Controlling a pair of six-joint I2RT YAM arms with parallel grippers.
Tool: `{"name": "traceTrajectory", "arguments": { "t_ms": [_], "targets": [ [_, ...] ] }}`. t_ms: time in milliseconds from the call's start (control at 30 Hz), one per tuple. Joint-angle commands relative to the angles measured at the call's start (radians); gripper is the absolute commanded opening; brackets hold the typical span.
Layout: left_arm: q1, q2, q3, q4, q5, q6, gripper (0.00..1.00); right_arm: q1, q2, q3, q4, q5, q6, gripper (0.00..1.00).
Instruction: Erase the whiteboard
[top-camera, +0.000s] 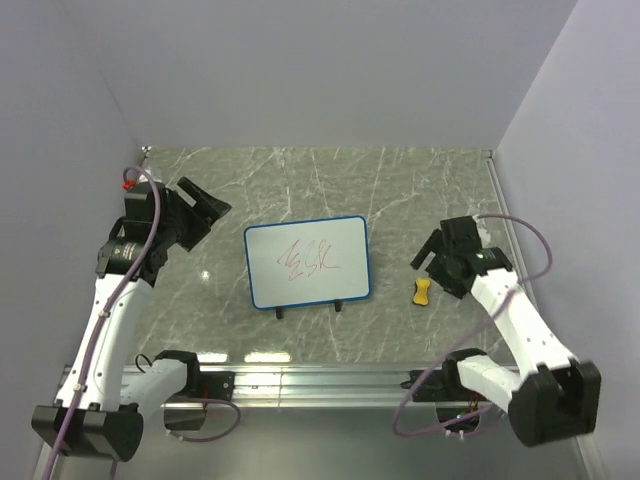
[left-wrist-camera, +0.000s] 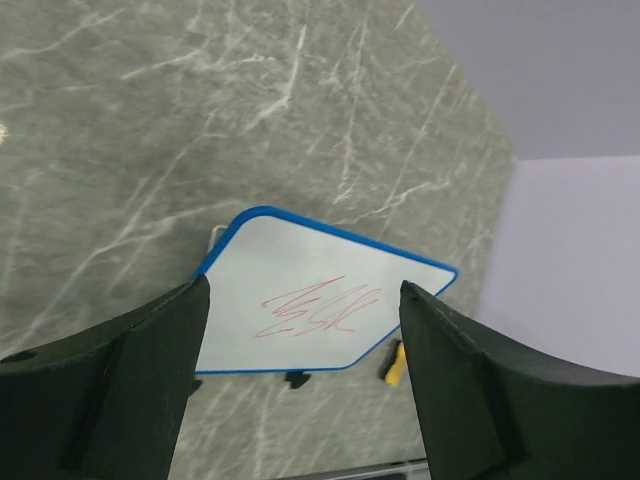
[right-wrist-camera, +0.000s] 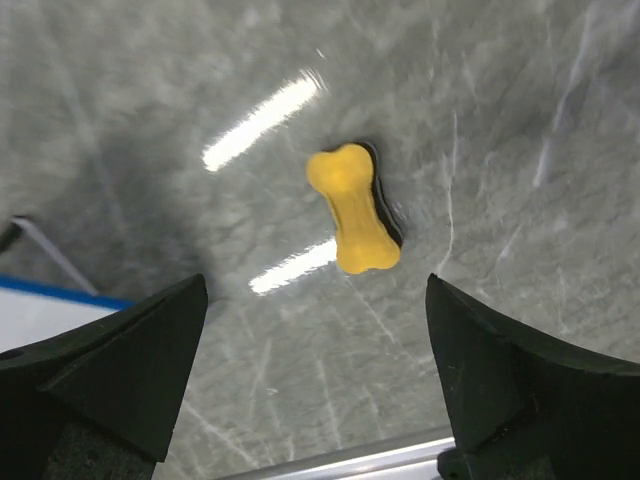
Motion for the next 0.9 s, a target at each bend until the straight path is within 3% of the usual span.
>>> {"name": "traceTrajectory", "arguments": {
  "t_ms": [0, 300, 567, 867],
  "targets": [
    [-0.001, -0.025, 0.091, -0.085, -0.055, 0.111, 0.82, -0.005, 0.118, -0.019, -0.004, -0.017, -0.006, 0.95],
    [-0.001, -0.038, 0.028, -0.085, -0.008, 0.183, 0.77, 0.016, 0.319, -0.083, 0.099, 0.062, 0.003, 0.88],
    [-0.031, -0.015, 0.045, -0.105, -0.034, 0.205, 0.75, 0.048, 0.474, -0.008, 0.125, 0.092, 0.026, 0.81],
    [-0.046, 0.011, 0.065, -0.108, -0.049, 0.217, 0.73, 0.071, 0.546, 0.072, 0.094, 0.158, 0.013, 0.65]
  ]
}}
